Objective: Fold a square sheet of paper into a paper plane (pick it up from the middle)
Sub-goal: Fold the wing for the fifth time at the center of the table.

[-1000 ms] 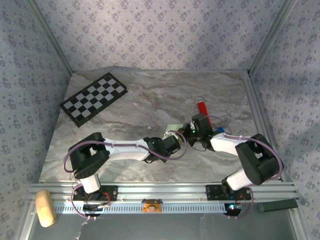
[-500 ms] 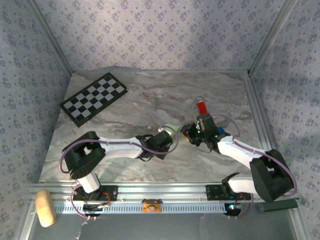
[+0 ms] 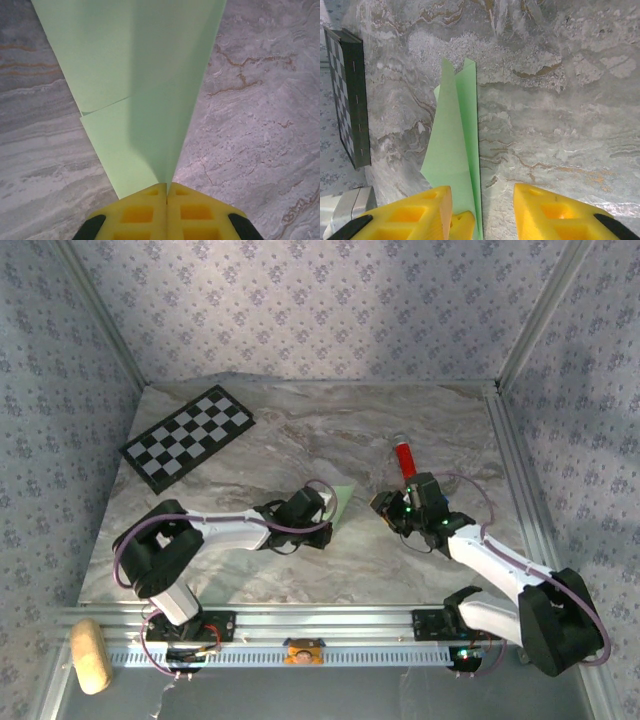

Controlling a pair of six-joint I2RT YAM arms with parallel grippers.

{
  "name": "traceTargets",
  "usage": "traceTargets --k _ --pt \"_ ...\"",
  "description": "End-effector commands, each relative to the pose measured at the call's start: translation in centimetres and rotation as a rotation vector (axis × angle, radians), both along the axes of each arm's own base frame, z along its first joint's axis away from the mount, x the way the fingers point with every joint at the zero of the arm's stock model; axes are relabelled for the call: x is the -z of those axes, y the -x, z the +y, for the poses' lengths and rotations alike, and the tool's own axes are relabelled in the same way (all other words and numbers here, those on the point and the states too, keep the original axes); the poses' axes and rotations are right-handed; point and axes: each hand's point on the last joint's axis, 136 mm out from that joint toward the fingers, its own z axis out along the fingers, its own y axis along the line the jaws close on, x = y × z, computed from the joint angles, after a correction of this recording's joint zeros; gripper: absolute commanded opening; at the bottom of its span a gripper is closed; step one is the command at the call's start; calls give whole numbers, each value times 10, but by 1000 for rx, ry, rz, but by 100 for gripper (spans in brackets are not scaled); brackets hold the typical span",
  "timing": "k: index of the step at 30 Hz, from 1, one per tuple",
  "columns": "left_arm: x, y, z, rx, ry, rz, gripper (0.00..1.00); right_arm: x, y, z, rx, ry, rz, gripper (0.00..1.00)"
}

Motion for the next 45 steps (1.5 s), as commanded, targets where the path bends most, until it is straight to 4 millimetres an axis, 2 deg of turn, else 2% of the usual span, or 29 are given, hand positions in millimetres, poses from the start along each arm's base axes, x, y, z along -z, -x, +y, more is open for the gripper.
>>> traceTargets --k 1,13,20,26,33,41,45 --pt "-10 2 -10 9 111 42 0 1 2 -6 6 27 -16 38" --pt "3 4 -5 -28 226 171 0 0 1 -4 -1 24 -30 39" --pt "13 5 -1 -52 224 198 0 -3 -2 0 -17 48 -87 39" --pt "13 2 2 -71 260 207 0 -7 -5 7 -40 79 -140 39" --pt "7 7 -7 -30 394 303 0 -4 -5 23 -121 86 -163 40" --pt "4 8 -15 -4 505 383 0 10 -5 50 -226 33 -115 40" --pt "3 6 -16 -12 555 408 0 8 -8 68 -296 -10 -140 38"
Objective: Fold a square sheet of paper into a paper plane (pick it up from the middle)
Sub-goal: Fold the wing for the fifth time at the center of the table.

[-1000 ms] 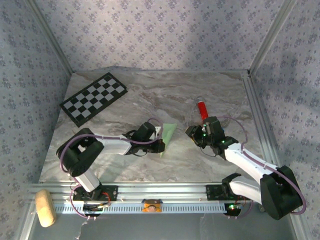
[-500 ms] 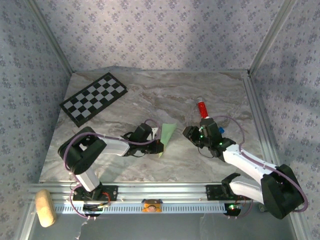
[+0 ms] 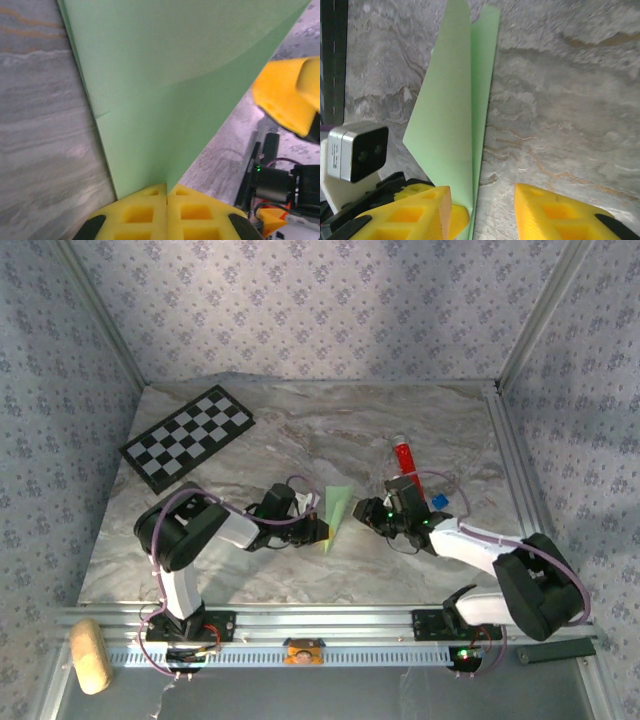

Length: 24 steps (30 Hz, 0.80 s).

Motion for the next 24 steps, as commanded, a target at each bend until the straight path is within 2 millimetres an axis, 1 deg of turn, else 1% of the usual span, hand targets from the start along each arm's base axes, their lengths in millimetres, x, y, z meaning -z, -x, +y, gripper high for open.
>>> traceTargets --k 1,3,6,13,18,24 --pt "-5 6 -6 23 84 28 0 -22 -11 26 -96 -75 -77 38" --pt "-4 5 -5 17 96 38 0 -23 -12 35 -132 -96 -83 37" --pt "-2 4 -2 -1 103 50 0 -23 -13 45 -173 -108 -88 32" --pt "0 1 8 -47 108 73 0 -18 -18 61 -238 -130 -72 21" --pt "5 1 11 -65 90 95 0 -7 -22 64 -243 -122 -45 17" --pt "9 1 11 -70 72 113 0 1 -26 63 -240 -118 -29 17"
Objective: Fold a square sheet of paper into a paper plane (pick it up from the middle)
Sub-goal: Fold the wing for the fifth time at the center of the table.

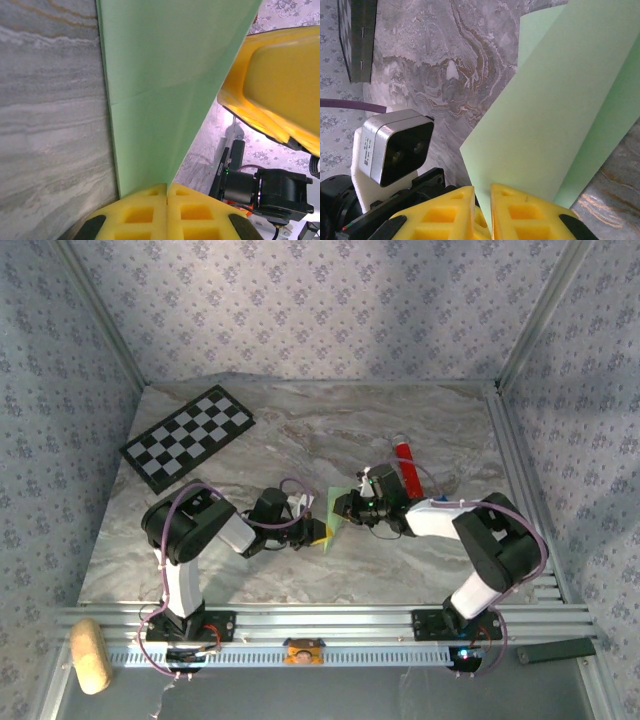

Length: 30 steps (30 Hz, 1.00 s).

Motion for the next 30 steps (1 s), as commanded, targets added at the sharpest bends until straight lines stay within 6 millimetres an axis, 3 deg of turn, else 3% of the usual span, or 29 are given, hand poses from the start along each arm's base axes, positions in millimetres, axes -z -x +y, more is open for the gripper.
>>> traceTargets --k 1,30 --pt "15 2 6 -12 -40 39 0 -2 -7 3 -17 -11 -20 17" --pt "42 1 17 -55 -120 155 0 15 -20 -2 -17 -2 15 16"
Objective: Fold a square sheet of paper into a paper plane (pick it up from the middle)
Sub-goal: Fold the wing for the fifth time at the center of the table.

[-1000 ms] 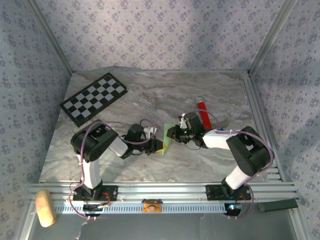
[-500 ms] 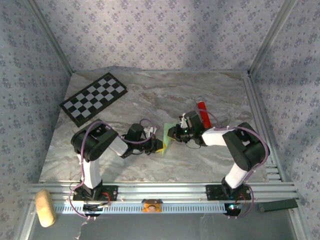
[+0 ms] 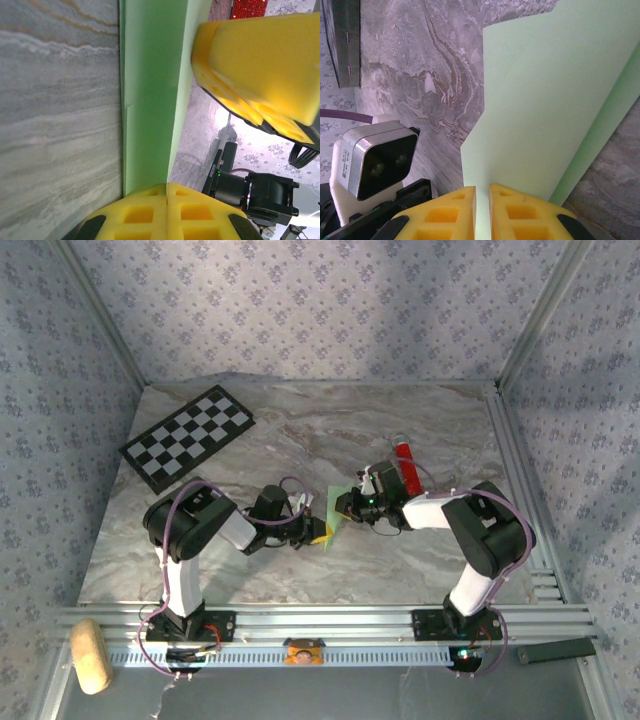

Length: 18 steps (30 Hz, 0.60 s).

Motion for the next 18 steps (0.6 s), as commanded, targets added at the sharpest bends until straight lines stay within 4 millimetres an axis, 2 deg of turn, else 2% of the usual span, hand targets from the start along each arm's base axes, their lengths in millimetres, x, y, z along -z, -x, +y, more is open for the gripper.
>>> traceTargets --k 1,10,18 --pt "40 6 16 -38 -124 82 0 -2 -7 3 -16 -7 -18 16" --pt "48 8 21 -47 -159 110 0 7 -8 2 -14 4 5 16" --pt "56 10 27 -57 -192 132 0 29 -3 -2 -4 49 70 15"
